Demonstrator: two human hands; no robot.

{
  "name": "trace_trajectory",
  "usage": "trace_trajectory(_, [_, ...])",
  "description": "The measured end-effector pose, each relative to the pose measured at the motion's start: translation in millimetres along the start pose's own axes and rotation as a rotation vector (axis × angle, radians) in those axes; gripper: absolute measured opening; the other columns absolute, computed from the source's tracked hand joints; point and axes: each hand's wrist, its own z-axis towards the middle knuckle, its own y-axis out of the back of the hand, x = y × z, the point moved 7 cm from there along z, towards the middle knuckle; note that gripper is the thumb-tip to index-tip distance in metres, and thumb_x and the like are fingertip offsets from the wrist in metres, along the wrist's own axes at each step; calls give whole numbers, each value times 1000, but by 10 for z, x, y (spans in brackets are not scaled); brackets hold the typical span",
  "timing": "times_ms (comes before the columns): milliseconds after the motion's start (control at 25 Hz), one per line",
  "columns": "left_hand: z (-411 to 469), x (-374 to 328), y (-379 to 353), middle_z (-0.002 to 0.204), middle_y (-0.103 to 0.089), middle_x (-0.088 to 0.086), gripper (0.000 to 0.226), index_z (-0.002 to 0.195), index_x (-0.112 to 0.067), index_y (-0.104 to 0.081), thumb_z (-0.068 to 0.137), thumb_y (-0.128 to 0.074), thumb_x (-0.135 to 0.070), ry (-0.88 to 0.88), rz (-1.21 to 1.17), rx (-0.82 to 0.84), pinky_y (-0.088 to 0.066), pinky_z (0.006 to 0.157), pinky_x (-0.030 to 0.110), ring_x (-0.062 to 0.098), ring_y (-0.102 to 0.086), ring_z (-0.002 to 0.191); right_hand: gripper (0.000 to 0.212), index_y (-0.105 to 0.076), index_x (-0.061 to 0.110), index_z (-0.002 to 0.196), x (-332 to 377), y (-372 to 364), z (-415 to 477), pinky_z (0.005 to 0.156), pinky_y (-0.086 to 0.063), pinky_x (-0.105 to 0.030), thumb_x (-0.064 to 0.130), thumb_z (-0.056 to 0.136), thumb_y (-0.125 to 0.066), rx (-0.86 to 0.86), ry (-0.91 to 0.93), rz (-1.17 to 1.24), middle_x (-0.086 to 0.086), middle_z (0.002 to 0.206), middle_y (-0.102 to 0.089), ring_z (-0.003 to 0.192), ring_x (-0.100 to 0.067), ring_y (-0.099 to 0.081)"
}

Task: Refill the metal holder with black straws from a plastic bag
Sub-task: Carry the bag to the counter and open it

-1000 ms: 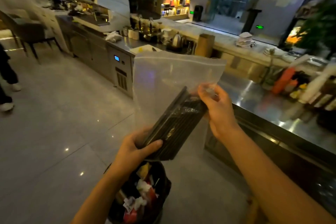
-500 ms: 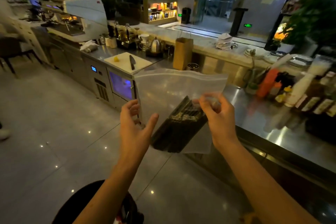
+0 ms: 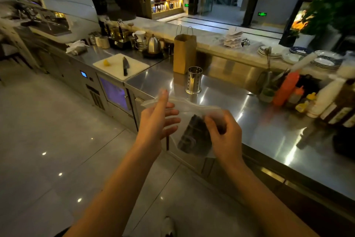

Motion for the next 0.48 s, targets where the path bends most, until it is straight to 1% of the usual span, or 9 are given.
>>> trace_trajectory(80, [382, 38, -102, 90, -74, 2, 44, 101, -15, -68, 90, -56, -55, 24, 11, 31, -53, 65, 29, 13, -71, 76, 14, -58, 24, 105, -185, -80, 275, 75, -51, -12, 18, 92, -61, -2, 31, -53, 19, 98, -61, 92, 3, -62])
trace_trajectory(160, [774, 47, -174, 88, -75, 0, 37, 98, -15, -68, 92, -57, -50, 62, -2, 58, -52, 62, 27, 9, -71, 69, 13, -58, 23, 104, -338, -182, 552, 75, -50, -10, 18, 92, -60, 5, 52, -104, 20, 96, -60, 91, 5, -61])
trace_trajectory(240, [1118, 40, -271, 86, -76, 0, 36, 98, -15, -68, 93, -56, -48, 115, -6, 94, -52, 61, 27, 9, -70, 68, 12, -59, 21, 103, -461, -263, 793, 76, -49, -9, 15, 92, -60, 18, 60, -150, 20, 94, -60, 90, 7, -60])
trace_trajectory(360, [1661, 40, -429, 81, -77, 0, 39, 95, -13, -68, 92, -55, -50, 184, 37, 168, -52, 60, 26, 11, -70, 65, 12, -61, 16, 103, -717, -395, 1161, 79, -48, -8, 13, 92, -59, 15, 81, -216, 11, 96, -62, 93, 5, -60])
trace_trajectory(400, [1815, 38, -464, 79, -77, 1, 36, 93, -13, -67, 93, -56, -47, 198, 45, 184, -52, 60, 27, 12, -70, 65, 12, -62, 14, 103, -803, -435, 1268, 79, -48, -8, 14, 92, -59, 18, 81, -239, 7, 97, -63, 93, 2, -61])
trace_trajectory(480, [2101, 64, -519, 78, -77, 3, 26, 93, -12, -67, 94, -57, -36, 238, 22, 190, -52, 60, 26, 13, -70, 65, 13, -63, 12, 104, -1007, -518, 1484, 79, -49, -8, 15, 92, -59, 36, 46, -263, 2, 99, -65, 94, -2, -61])
